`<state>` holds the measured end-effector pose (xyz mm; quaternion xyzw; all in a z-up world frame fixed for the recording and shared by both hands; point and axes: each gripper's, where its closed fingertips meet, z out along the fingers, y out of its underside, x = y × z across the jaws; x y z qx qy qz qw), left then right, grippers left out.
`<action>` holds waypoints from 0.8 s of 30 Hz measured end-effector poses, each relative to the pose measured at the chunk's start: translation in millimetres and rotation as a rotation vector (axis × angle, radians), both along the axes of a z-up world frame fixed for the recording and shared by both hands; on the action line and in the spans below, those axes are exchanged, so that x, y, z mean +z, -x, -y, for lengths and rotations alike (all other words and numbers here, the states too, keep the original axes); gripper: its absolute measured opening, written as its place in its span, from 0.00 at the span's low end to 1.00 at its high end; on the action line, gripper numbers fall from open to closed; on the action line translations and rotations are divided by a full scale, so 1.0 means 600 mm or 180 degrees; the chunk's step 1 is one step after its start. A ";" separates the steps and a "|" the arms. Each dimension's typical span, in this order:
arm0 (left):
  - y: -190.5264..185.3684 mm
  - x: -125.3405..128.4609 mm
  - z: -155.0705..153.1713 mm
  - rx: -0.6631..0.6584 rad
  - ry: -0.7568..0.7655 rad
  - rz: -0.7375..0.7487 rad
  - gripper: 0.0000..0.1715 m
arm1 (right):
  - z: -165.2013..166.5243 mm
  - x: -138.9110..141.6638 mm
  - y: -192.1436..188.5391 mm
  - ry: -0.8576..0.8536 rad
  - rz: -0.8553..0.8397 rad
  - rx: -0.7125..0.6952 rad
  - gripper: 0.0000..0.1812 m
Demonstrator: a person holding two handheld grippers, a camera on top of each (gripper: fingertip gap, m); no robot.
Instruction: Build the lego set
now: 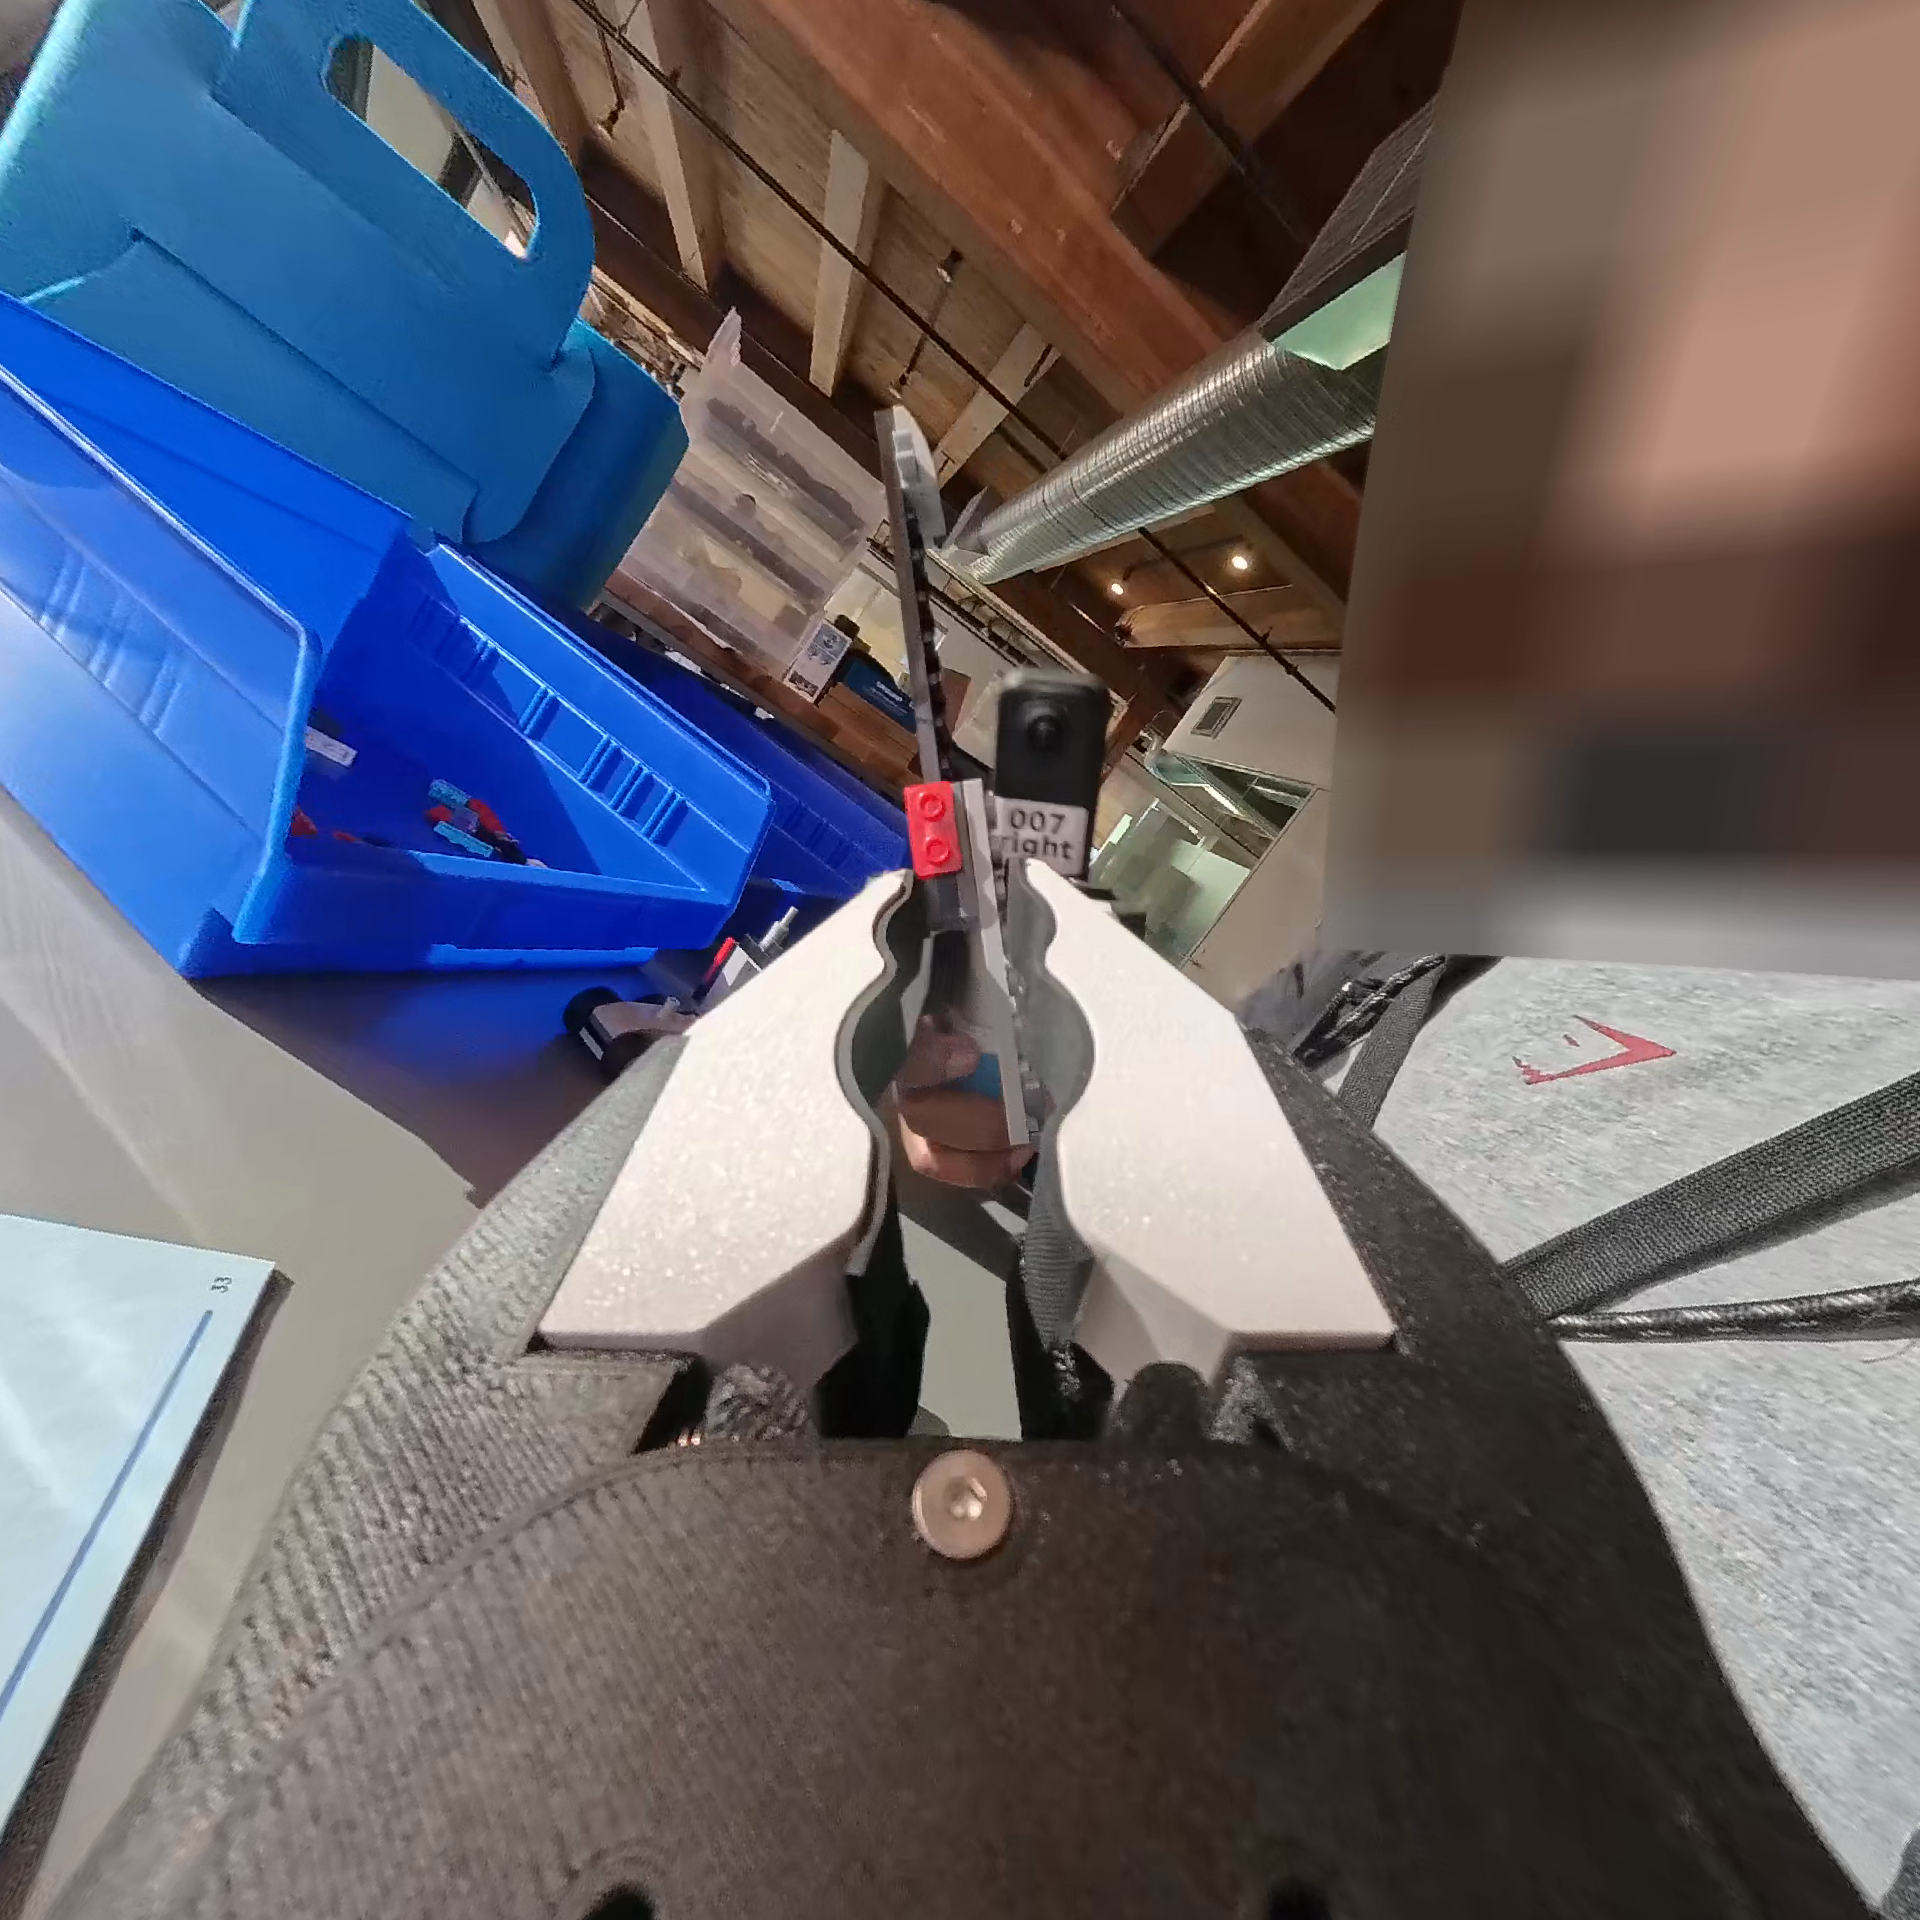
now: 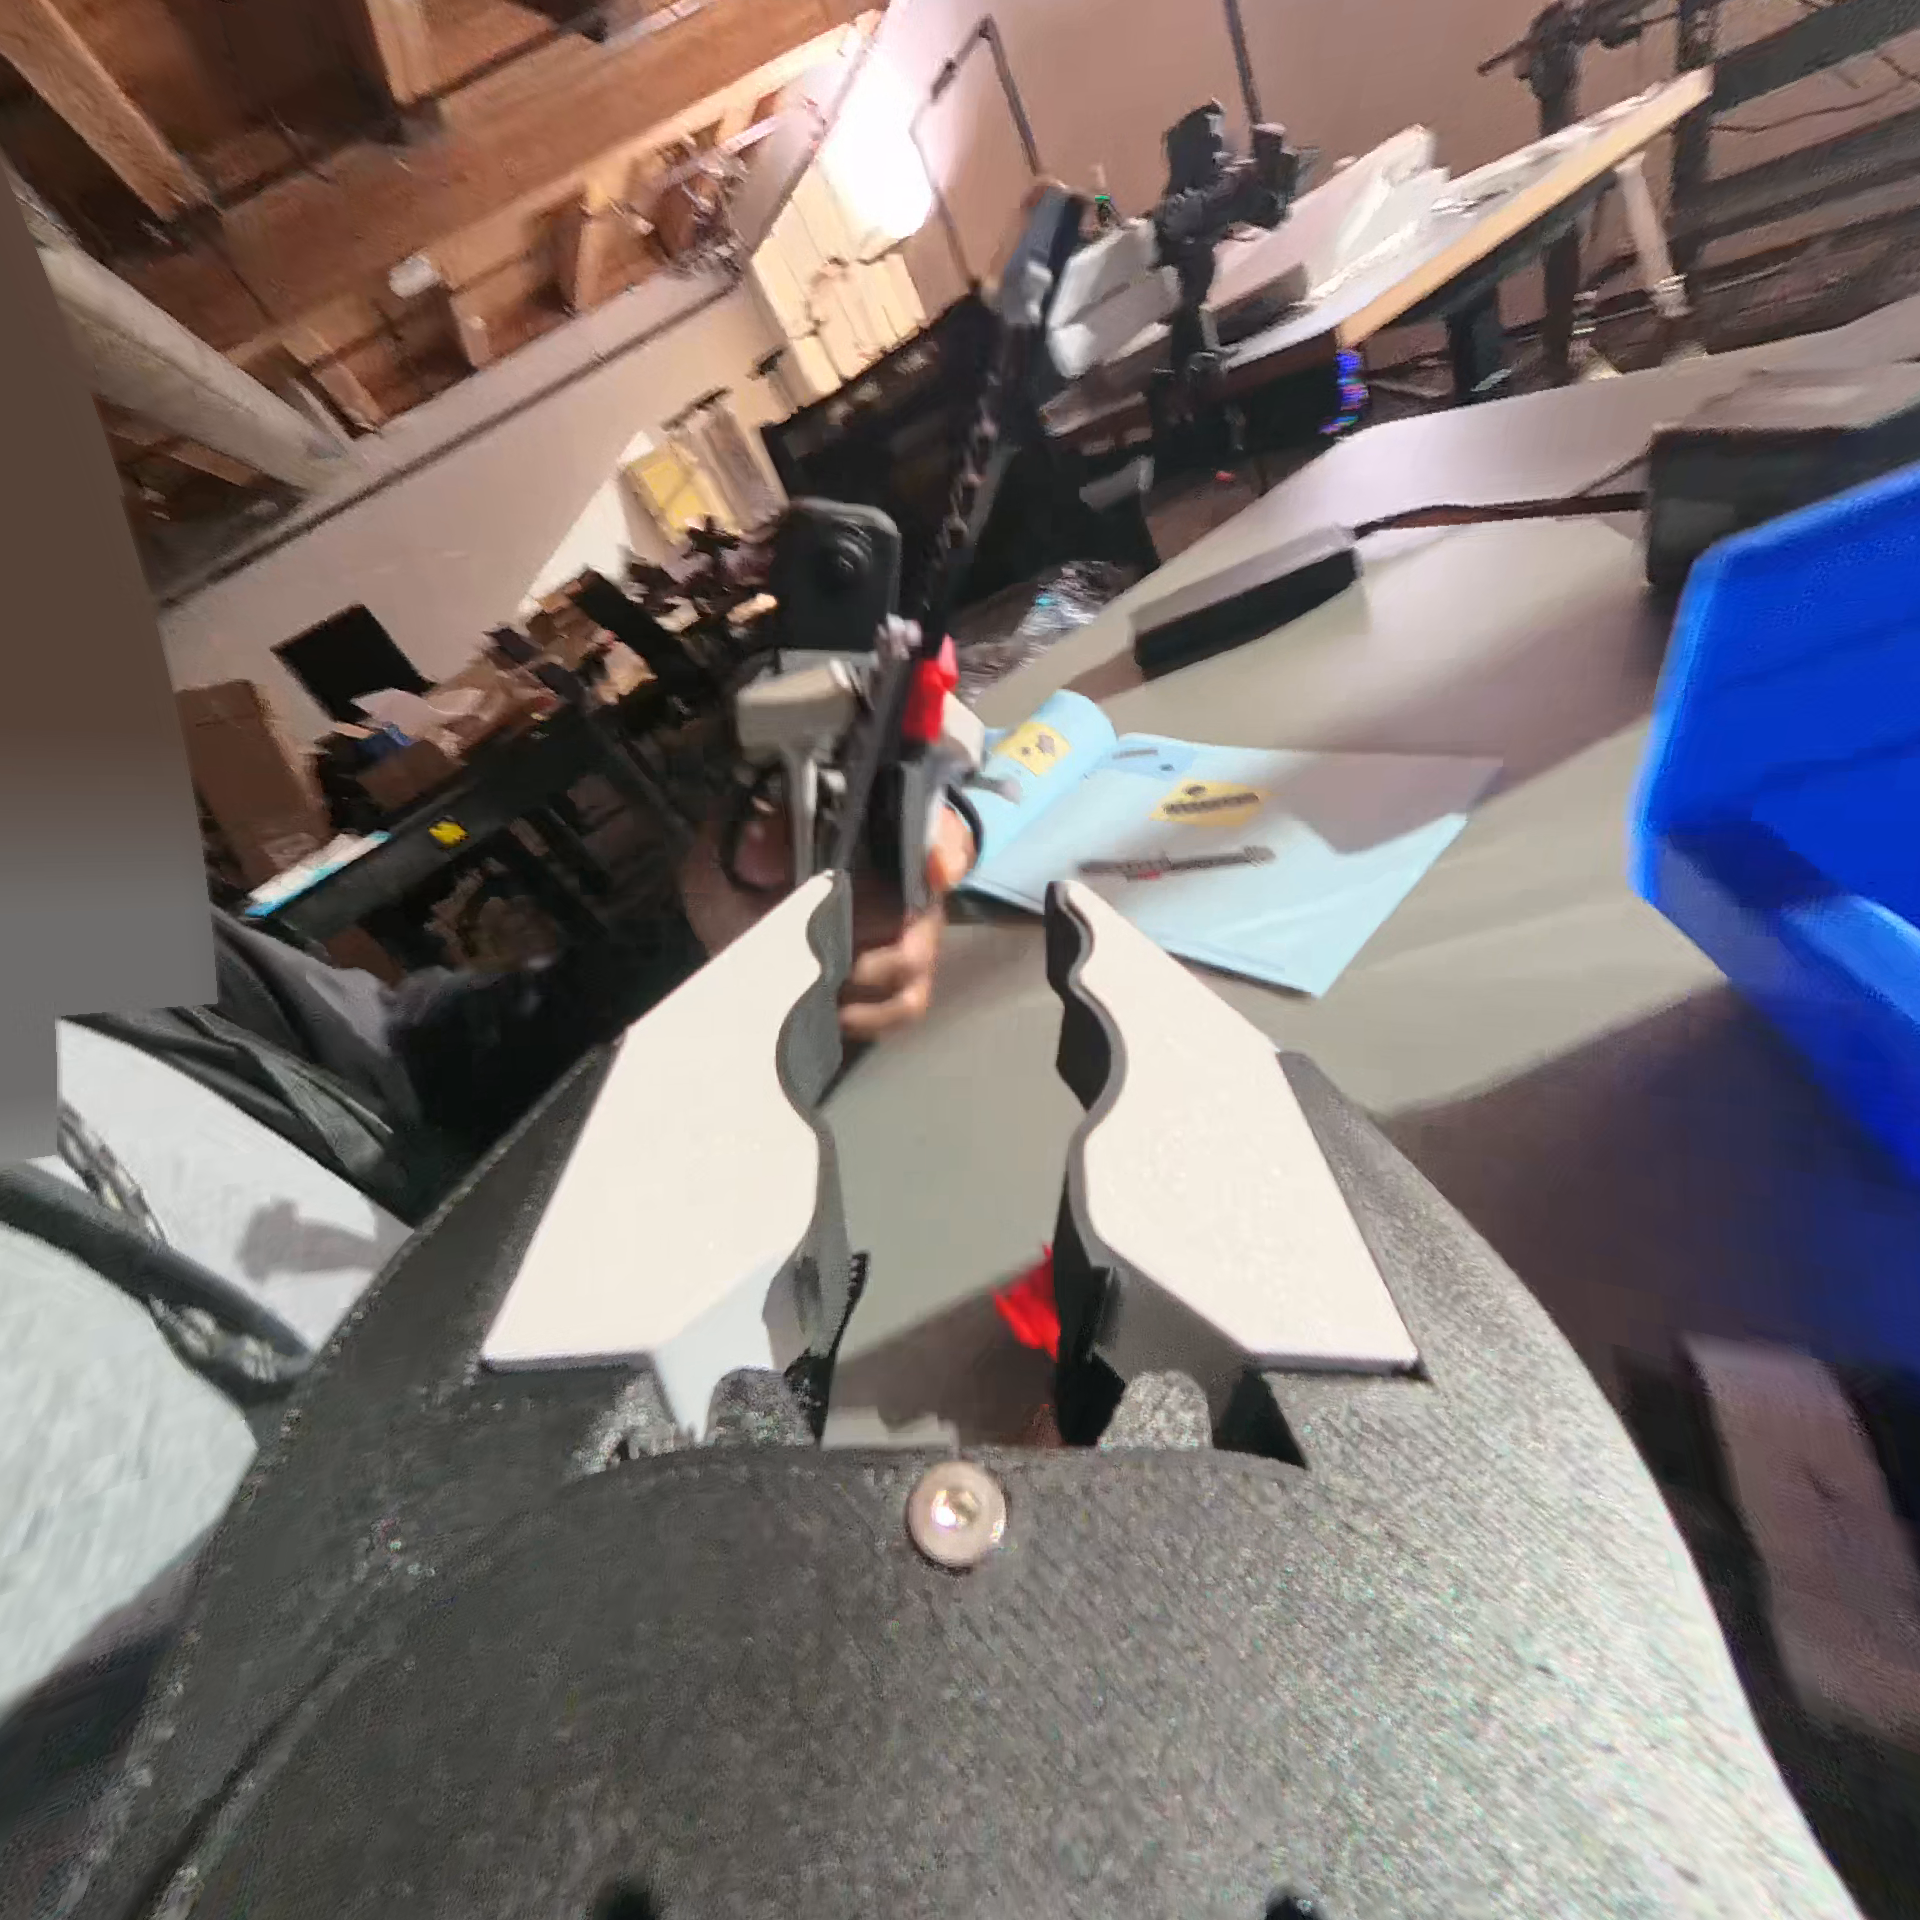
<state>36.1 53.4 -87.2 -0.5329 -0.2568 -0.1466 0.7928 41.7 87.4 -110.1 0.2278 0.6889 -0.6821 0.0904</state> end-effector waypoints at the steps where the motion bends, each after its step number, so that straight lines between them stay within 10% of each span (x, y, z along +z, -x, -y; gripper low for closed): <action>1: 0.003 0.001 0.004 0.0036 -0.0003 0.0007 0.09 | -0.031 -0.007 0.002 -0.0122 -0.0111 -0.0208 0.22; 9: 0.009 -0.006 0.007 0.0024 0.0008 0.0192 0.09 | -0.300 -0.068 0.040 -0.1576 -0.0710 -0.1735 0.25; 15: 0.007 -0.014 0.001 0.0017 0.0066 0.0223 0.09 | -0.291 -0.158 0.042 -0.2103 -0.0430 -0.1463 0.26; 24: 0.009 -0.021 0.015 0.0103 0.0161 0.0244 0.09 | -0.259 -0.158 0.092 -0.2293 -0.0749 -0.1358 0.19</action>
